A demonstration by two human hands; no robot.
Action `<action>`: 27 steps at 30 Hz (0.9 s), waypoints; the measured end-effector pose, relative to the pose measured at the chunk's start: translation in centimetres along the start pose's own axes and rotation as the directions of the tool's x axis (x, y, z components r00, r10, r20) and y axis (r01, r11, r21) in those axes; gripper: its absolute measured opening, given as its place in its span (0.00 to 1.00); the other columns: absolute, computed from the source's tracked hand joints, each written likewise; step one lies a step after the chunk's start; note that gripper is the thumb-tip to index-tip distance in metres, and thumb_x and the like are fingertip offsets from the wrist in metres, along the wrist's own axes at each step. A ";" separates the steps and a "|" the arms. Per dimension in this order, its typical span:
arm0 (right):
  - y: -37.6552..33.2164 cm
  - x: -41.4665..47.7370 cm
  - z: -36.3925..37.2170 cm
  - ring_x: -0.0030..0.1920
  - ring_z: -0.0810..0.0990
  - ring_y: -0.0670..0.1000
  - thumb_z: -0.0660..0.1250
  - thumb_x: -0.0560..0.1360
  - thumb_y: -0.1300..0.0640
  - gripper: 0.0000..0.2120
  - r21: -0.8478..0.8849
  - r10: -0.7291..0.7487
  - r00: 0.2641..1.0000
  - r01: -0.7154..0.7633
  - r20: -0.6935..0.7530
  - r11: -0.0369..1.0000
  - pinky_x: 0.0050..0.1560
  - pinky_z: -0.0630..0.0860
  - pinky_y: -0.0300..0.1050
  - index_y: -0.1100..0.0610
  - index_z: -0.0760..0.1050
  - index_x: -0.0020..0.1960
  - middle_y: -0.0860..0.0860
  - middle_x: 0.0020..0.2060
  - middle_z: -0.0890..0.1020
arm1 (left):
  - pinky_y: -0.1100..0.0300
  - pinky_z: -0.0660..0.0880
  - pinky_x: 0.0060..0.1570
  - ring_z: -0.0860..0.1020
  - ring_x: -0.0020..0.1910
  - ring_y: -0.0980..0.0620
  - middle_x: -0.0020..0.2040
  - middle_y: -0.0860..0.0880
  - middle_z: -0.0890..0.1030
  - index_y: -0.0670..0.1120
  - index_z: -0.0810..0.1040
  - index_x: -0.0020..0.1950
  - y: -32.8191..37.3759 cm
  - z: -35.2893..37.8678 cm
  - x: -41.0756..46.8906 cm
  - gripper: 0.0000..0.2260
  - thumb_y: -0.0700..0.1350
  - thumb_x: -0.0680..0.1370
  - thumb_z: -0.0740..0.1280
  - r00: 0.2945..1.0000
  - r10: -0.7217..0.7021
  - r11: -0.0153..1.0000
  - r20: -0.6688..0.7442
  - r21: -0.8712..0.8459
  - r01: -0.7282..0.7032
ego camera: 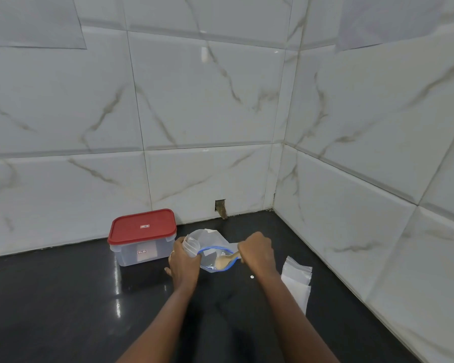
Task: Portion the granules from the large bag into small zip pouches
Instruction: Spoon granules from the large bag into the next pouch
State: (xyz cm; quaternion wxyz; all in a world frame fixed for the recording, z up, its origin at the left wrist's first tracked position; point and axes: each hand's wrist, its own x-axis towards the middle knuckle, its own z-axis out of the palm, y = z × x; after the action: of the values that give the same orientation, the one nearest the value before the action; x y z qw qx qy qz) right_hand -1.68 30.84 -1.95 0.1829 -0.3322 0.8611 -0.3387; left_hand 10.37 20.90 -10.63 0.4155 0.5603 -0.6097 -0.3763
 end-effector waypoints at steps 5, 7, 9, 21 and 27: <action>1.5 -0.4 5.4 0.42 0.78 0.55 0.58 0.76 0.61 0.10 0.077 -0.061 0.991 0.052 0.120 0.996 0.46 0.78 0.46 0.64 0.77 0.45 0.61 0.44 0.81 | 0.42 0.73 0.58 0.76 0.56 0.43 0.56 0.46 0.78 0.47 0.70 0.62 -0.8 -0.6 -1.1 0.23 0.38 0.69 0.71 0.999 0.042 0.999 0.010 -0.034 -0.042; 1.8 -1.0 7.2 0.42 0.75 0.52 0.57 0.77 0.64 0.11 0.067 -0.083 0.980 0.072 0.183 0.995 0.51 0.78 0.48 0.61 0.73 0.39 0.59 0.42 0.77 | 0.45 0.74 0.58 0.76 0.57 0.43 0.58 0.46 0.78 0.47 0.69 0.63 -1.4 -0.9 -1.4 0.25 0.40 0.69 0.72 0.999 0.036 0.999 0.041 -0.010 -0.035; 2.2 -1.7 8.3 0.44 0.71 0.50 0.57 0.78 0.63 0.09 0.047 -0.088 0.980 0.081 0.178 0.996 0.53 0.76 0.47 0.62 0.75 0.45 0.58 0.45 0.75 | 0.46 0.74 0.58 0.76 0.57 0.43 0.59 0.46 0.77 0.46 0.68 0.64 -2.0 -1.3 -1.6 0.28 0.40 0.67 0.73 0.997 0.018 1.000 0.069 0.020 -0.019; 5.2 -3.8 11.0 0.55 0.80 0.49 0.59 0.80 0.57 0.12 -0.090 -0.122 0.990 0.128 0.070 0.988 0.56 0.76 0.41 0.58 0.77 0.58 0.53 0.54 0.81 | 0.46 0.62 0.69 0.62 0.69 0.45 0.70 0.47 0.63 0.49 0.56 0.74 -4.3 -3.3 -3.6 0.50 0.59 0.60 0.78 0.963 0.024 0.978 0.270 0.191 -0.078; 5.7 -3.5 9.5 0.43 0.80 0.45 0.60 0.79 0.54 0.11 0.019 -0.184 0.969 0.190 -0.163 0.982 0.40 0.77 0.35 0.57 0.80 0.48 0.50 0.44 0.83 | 0.44 0.55 0.69 0.54 0.72 0.42 0.72 0.44 0.58 0.50 0.54 0.75 -1.4 -4.3 -6.1 0.53 0.76 0.57 0.58 0.990 0.084 0.996 0.113 -0.031 -0.081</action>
State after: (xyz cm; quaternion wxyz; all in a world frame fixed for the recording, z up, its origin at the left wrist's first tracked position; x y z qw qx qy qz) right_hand 3.40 31.98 -12.35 0.0860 -0.3802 0.8320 -0.3949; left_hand 15.09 26.88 -10.87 0.4026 0.5068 -0.6500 -0.3983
